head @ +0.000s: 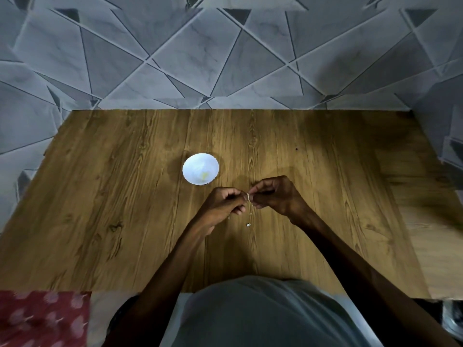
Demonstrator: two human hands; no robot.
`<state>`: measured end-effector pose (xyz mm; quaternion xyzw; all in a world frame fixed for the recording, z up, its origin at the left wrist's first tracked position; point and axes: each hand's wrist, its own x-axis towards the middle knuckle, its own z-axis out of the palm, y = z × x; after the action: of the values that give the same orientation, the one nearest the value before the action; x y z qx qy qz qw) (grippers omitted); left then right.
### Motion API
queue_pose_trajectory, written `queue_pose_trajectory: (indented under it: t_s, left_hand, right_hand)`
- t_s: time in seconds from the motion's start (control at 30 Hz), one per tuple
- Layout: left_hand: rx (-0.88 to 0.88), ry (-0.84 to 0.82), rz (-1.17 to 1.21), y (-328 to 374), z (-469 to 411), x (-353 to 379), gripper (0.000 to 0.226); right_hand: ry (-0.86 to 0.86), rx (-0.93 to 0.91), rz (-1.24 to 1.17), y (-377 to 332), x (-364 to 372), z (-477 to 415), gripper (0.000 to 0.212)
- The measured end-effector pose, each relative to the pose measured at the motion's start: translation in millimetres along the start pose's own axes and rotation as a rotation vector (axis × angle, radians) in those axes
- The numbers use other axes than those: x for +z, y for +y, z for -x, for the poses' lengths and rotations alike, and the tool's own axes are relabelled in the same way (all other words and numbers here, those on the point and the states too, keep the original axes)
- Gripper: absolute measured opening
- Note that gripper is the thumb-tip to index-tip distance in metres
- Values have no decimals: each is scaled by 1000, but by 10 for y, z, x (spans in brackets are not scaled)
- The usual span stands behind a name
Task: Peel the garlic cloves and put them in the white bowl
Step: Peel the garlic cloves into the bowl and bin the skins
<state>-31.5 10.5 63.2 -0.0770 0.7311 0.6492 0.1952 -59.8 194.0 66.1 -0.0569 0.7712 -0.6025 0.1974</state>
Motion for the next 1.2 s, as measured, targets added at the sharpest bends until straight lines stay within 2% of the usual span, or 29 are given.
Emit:
queue_pose_trajectory:
  t_s: [0.4, 0.87, 1.2]
  left_hand:
    - [29, -25, -10, -30, -16, -49, 11]
    - [-40, 36, 133, -37, 18, -56, 19]
    - [-86, 83, 253, 25, 47, -31, 13]
  right_hand:
    - [7, -14, 36, -14, -1, 10, 13]
    - [-26, -90, 84, -48, 15, 27, 19]
    - [119, -164, 255, -57, 99, 31, 7]
